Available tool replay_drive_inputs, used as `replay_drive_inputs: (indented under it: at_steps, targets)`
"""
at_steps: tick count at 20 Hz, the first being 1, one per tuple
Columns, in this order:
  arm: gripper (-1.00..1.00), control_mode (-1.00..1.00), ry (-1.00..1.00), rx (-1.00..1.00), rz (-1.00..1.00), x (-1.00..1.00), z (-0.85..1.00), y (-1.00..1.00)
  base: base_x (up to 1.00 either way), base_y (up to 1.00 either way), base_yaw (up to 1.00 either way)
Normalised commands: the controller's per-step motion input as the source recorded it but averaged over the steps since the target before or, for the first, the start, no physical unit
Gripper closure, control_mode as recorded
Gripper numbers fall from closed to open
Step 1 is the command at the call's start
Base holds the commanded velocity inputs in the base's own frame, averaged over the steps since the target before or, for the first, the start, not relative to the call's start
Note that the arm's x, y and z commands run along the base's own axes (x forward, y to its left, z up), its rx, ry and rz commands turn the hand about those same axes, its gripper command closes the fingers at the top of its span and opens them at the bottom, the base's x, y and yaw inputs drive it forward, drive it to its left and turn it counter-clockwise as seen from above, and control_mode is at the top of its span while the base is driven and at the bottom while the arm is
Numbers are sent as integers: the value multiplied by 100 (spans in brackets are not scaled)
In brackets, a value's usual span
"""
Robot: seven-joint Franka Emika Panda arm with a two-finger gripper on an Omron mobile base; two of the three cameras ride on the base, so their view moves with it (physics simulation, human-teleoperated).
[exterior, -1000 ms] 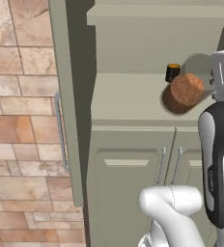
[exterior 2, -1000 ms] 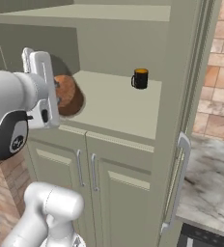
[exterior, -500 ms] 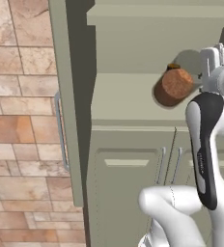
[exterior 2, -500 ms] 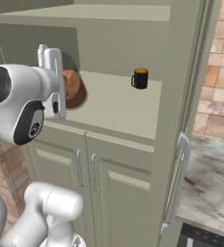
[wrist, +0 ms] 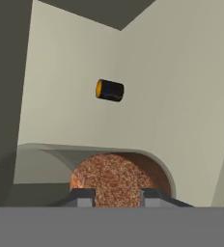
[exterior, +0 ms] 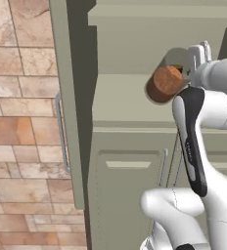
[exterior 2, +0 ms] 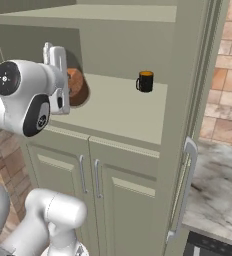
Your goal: Pick the jar and candle from the dining table and place them in the open cabinet. Close the cabinet after placing the objects.
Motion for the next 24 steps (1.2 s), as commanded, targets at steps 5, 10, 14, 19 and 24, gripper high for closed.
replay_drive_inputs:
  at_steps: [5,10,14,19,24]
  targets:
    - [100,-100,0,0,0,39,0,16,0,0,0]
    - [100,-100,0,0,0,40,0,10,0,0,0]
    - [100,-100,0,0,0,23,-4,6,0,0,0]
    - [100,-100,0,0,0,3,-7,4,0,0,0]
    - [100,-100,0,0,0,0,-7,3,0,0,0]
